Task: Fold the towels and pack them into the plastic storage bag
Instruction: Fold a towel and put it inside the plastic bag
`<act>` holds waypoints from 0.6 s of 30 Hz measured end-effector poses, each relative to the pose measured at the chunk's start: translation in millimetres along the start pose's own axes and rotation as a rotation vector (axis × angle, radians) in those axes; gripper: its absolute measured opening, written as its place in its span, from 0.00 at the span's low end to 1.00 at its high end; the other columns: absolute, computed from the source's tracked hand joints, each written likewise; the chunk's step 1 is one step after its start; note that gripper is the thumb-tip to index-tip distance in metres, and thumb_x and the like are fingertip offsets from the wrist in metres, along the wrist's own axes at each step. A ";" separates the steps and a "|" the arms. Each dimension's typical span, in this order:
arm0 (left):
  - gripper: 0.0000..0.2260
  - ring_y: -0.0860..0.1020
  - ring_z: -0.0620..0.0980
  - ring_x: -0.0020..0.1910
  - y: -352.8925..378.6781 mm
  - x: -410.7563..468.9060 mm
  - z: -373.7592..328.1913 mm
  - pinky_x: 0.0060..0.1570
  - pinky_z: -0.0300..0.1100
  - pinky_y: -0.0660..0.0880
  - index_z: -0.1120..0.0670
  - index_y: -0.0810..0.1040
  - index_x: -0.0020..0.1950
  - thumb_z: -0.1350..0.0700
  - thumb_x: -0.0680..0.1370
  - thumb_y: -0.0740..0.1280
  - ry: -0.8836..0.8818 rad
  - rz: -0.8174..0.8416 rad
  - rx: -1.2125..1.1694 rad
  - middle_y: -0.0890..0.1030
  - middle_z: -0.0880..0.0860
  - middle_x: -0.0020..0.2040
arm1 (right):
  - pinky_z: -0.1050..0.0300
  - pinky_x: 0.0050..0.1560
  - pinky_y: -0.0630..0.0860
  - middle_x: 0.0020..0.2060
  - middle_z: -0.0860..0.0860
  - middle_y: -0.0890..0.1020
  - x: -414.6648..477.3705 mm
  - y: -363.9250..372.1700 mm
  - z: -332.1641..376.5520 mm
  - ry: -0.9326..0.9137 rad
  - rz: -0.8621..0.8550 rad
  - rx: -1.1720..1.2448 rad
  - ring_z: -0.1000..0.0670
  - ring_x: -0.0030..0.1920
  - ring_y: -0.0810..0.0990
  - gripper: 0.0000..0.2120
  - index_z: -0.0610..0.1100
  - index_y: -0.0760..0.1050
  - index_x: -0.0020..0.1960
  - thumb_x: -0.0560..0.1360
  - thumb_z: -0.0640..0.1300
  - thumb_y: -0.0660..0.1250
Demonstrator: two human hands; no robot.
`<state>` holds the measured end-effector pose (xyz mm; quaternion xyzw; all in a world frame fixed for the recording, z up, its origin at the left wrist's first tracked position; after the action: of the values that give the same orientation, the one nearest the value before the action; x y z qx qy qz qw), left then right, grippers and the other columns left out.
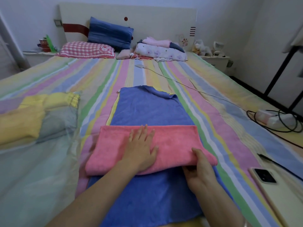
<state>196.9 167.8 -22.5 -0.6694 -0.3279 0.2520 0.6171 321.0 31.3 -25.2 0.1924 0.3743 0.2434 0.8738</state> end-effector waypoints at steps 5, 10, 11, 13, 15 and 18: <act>0.35 0.43 0.50 0.78 26.2 -4.5 2.5 0.75 0.54 0.40 0.50 0.47 0.80 0.41 0.73 0.32 -0.014 0.026 0.060 0.46 0.53 0.80 | 0.56 0.51 0.70 0.47 0.53 0.79 -1.3 20.2 7.6 -0.329 -0.084 -0.323 0.50 0.49 0.77 0.14 0.46 0.73 0.63 0.78 0.42 0.61; 0.17 0.70 0.51 0.70 -12.0 10.0 32.7 0.68 0.41 0.64 0.57 0.71 0.70 0.58 0.84 0.52 -0.135 0.046 -0.886 0.72 0.56 0.70 | 0.60 0.43 0.71 0.38 0.54 0.76 -30.8 88.0 0.0 -0.703 0.123 -0.744 0.54 0.42 0.75 0.05 0.47 0.73 0.47 0.80 0.45 0.59; 0.16 0.78 0.51 0.59 -21.9 9.0 45.0 0.58 0.39 0.72 0.59 0.75 0.65 0.58 0.84 0.52 -0.258 0.059 -1.190 0.79 0.56 0.62 | 0.61 0.39 0.69 0.35 0.57 0.73 -38.5 103.3 -10.2 -0.781 0.198 -0.826 0.59 0.38 0.72 0.06 0.48 0.71 0.44 0.79 0.43 0.59; 0.18 0.82 0.46 0.34 -34.6 2.7 73.4 0.35 0.37 0.75 0.57 0.77 0.53 0.52 0.84 0.50 -0.518 0.076 -1.600 0.84 0.53 0.41 | 0.63 0.47 0.72 0.42 0.56 0.78 -52.1 129.2 -41.6 -0.920 0.356 -1.011 0.63 0.44 0.76 0.08 0.47 0.74 0.49 0.77 0.42 0.56; 0.21 0.76 0.46 0.22 -32.9 -4.2 108.7 0.26 0.36 0.71 0.55 0.73 0.42 0.45 0.83 0.48 -0.701 0.097 -1.749 0.78 0.52 0.26 | 0.52 0.70 0.65 0.65 0.47 0.76 -53.7 141.3 -84.2 -1.013 0.509 -1.290 0.49 0.67 0.72 0.26 0.43 0.72 0.67 0.71 0.45 0.52; 0.20 0.76 0.49 0.37 -22.2 -14.7 141.5 0.38 0.41 0.71 0.54 0.77 0.47 0.41 0.81 0.54 -0.737 0.182 -1.637 0.81 0.55 0.39 | 0.48 0.76 0.49 0.75 0.46 0.63 -49.3 135.9 -136.1 -0.943 0.550 -1.748 0.42 0.75 0.58 0.36 0.46 0.63 0.75 0.66 0.48 0.53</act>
<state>79.5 250.9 -17.1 -0.7994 -0.5276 0.1862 -0.2188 151.4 133.9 -15.0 -0.3555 -0.3714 0.5220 0.6806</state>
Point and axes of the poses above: each hand's wrist, its own x-axis towards the middle knuckle, its own y-axis out of the palm, z = x × y, the point moved 4 cm from there along x, towards the middle knuckle
